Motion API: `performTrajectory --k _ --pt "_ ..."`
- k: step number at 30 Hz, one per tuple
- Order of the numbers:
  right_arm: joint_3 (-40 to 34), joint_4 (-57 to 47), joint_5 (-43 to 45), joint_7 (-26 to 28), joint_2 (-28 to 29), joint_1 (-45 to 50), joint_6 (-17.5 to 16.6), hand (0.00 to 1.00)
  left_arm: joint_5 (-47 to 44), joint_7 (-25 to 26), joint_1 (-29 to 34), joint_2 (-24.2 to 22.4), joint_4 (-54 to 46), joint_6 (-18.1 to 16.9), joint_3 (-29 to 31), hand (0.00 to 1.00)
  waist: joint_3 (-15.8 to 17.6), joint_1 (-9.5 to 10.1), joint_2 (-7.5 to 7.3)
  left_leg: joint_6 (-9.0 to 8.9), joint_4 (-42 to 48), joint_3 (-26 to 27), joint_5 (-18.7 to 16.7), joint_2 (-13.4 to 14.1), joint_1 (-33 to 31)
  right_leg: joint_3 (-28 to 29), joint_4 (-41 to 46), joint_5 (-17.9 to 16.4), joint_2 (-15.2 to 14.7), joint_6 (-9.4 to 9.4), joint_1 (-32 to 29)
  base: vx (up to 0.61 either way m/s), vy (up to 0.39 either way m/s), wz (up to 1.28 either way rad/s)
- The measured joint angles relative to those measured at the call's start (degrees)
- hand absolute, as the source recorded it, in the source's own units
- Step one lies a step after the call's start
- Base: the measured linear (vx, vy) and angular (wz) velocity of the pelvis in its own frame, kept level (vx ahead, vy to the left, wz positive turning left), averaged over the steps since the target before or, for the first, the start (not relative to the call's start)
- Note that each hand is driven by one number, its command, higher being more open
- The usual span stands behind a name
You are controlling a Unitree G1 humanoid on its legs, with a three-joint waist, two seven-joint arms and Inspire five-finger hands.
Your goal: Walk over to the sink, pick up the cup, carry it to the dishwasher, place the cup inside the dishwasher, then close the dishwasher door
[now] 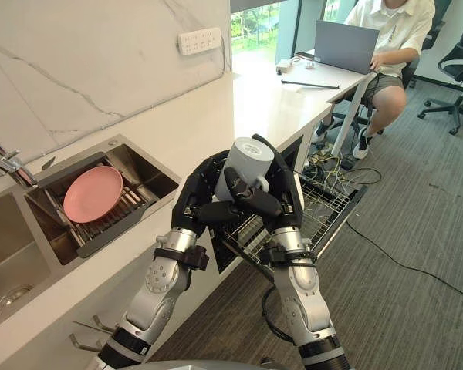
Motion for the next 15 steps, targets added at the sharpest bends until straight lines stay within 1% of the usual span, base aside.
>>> performTrajectory --k 1,4,7,11,15 --pt "-0.01 0.01 0.12 0.04 0.0 0.0 0.0 0.3 -0.48 0.0 0.0 0.0 -0.03 0.15 -0.06 0.9 0.0 0.0 -0.01 0.02 -0.01 0.0 0.11 -0.01 0.0 -0.03 0.0 0.07 -0.02 -0.04 -0.01 0.0 0.0 0.0" --pt "-0.16 0.0 0.11 0.03 0.26 0.0 -0.02 0.3 -0.97 0.01 0.0 -0.01 -0.07 0.2 -0.32 0.9 0.02 0.02 -0.12 0.04 -0.01 0.0 0.31 0.0 -0.01 -0.2 -0.02 0.14 -0.02 -0.09 -0.05 -0.01 0.005 0.0" --pt "-2.08 0.01 -0.02 -0.19 0.72 -0.05 -0.02 0.3 -1.06 0.0 0.03 -0.03 -0.91 0.21 -1.72 0.9 0.04 0.18 -0.52 0.06 -0.01 -0.02 0.47 0.02 -0.11 -0.28 -0.06 0.26 -0.03 -0.11 -0.13 0.0 0.0 0.0" --pt "-5.76 -0.03 -4.44 -2.82 2.4 -0.44 0.03 0.3 -0.78 -0.11 0.39 -0.87 -2.42 0.2 -2.1 0.9 -0.07 0.16 -1.24 0.08 -0.01 0.02 0.51 0.03 -0.13 -0.26 -0.59 0.72 0.01 -0.08 0.01 0.0 0.0 0.0" --pt "-9.94 -0.61 -9.54 -4.67 2.91 -0.44 0.03 0.3 -0.64 -0.2 1.45 -1.64 -3.61 0.2 -0.3 0.9 -0.07 0.12 -1.32 0.08 -0.01 0.17 0.51 0.02 -0.09 -0.11 -1.08 1.1 0.06 -0.06 0.25 0.0 0.0 0.0"
